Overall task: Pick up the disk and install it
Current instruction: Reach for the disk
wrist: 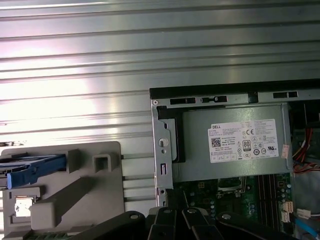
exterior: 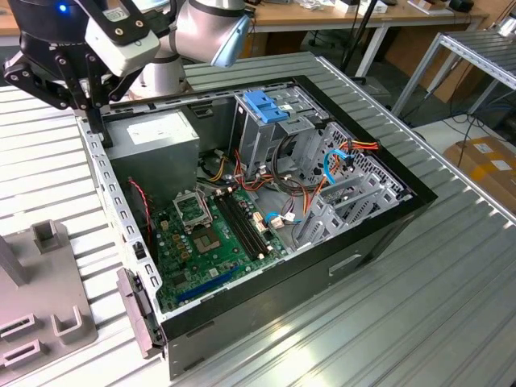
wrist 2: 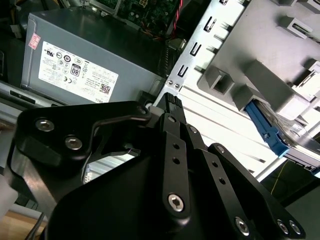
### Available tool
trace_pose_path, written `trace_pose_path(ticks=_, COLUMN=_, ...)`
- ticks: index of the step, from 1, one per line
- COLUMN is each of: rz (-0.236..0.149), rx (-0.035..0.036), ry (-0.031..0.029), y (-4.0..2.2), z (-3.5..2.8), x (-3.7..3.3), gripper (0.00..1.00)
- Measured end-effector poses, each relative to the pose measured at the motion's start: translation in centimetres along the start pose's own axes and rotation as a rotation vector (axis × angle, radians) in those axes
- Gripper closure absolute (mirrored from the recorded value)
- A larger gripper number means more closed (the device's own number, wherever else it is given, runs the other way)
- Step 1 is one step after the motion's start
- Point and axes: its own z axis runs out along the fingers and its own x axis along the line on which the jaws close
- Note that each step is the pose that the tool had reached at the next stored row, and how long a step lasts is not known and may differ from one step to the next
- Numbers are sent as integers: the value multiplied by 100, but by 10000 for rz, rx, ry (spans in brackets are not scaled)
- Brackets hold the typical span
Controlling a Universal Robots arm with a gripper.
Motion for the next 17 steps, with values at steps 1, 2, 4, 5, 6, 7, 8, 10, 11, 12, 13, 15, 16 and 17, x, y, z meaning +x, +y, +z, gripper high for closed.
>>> trace_pose_path(ticks=1, rz=0, rx=0, ry=-1, y=0, z=0, x=3, gripper=89)
trace_pose_path(ticks=2, rz=0, rx=0, ry=0, y=0, z=0, x=5, gripper=89)
trace_pose_path(ticks=4, rz=0, rx=0, ry=0, y=-1, z=0, x=9, gripper=89)
trace_pose_path(ticks=5, rz=0, rx=0, ry=0, y=-1, z=0, x=12, gripper=89)
trace_pose_path(ticks=6, rz=0, rx=0, ry=0, y=-1, z=0, x=13, gripper=89)
trace_pose_path(ticks=7, rz=0, rx=0, ry=0, y=-1, z=0, x=14, gripper=89)
trace_pose_path(ticks=8, rz=0, rx=0, ry=0, y=-1, z=0, x=15, gripper=89)
trace_pose_path(ticks=10, rz=1, rx=-1, ry=0, y=-2, z=0, x=21, gripper=89)
trace_pose_path(ticks=11, rz=1, rx=0, ry=0, y=-2, z=0, x=24, gripper=89)
trace_pose_path(ticks=12, rz=0, rx=0, ry=0, y=-2, z=0, x=28, gripper=89)
trace_pose_path(ticks=13, rz=0, rx=0, ry=0, y=-2, z=-1, x=34, gripper=89)
trace_pose_path(ticks=15, rz=0, rx=0, ry=0, y=-3, z=-1, x=43, gripper=89)
trace_pose_path(ticks=16, rz=1, rx=0, ry=0, y=-4, z=-1, x=46, gripper=89)
trace_pose_path(ticks=17, rz=1, rx=0, ry=0, y=-4, z=-1, x=53, gripper=89)
